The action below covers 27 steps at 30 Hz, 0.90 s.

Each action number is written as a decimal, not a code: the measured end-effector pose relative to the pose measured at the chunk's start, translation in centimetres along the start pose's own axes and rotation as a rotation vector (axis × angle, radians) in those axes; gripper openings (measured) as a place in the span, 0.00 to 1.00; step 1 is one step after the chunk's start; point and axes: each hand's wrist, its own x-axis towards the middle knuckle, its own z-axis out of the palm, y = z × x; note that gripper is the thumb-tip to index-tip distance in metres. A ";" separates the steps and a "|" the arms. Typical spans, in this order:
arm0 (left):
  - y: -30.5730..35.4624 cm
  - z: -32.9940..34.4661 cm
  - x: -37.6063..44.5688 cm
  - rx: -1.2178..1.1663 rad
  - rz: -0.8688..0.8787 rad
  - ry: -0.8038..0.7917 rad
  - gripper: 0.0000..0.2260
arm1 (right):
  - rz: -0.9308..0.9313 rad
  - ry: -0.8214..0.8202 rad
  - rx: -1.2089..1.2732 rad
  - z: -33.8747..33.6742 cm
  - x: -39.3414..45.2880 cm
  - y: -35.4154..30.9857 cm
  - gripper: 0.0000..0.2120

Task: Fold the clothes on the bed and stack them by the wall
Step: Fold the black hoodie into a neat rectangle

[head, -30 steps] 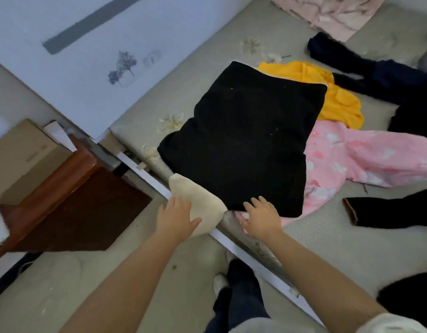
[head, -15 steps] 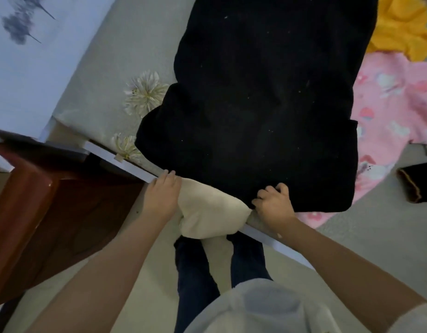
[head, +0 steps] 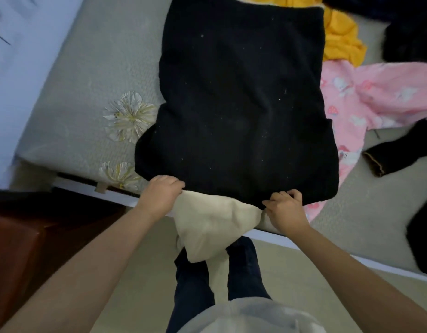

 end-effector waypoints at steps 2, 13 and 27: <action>1.0 -3.0 0.1 -0.148 -0.139 0.063 0.05 | 0.084 0.010 0.075 -2.7 0.2 -0.6 0.09; 8.6 -25.2 0.6 -0.252 -0.045 0.056 0.07 | 0.081 0.017 0.091 -23.3 -1.8 0.3 0.15; 25.3 -48.7 -0.1 -0.280 0.071 1.009 0.09 | 0.395 0.982 0.253 -51.5 -9.8 0.3 0.12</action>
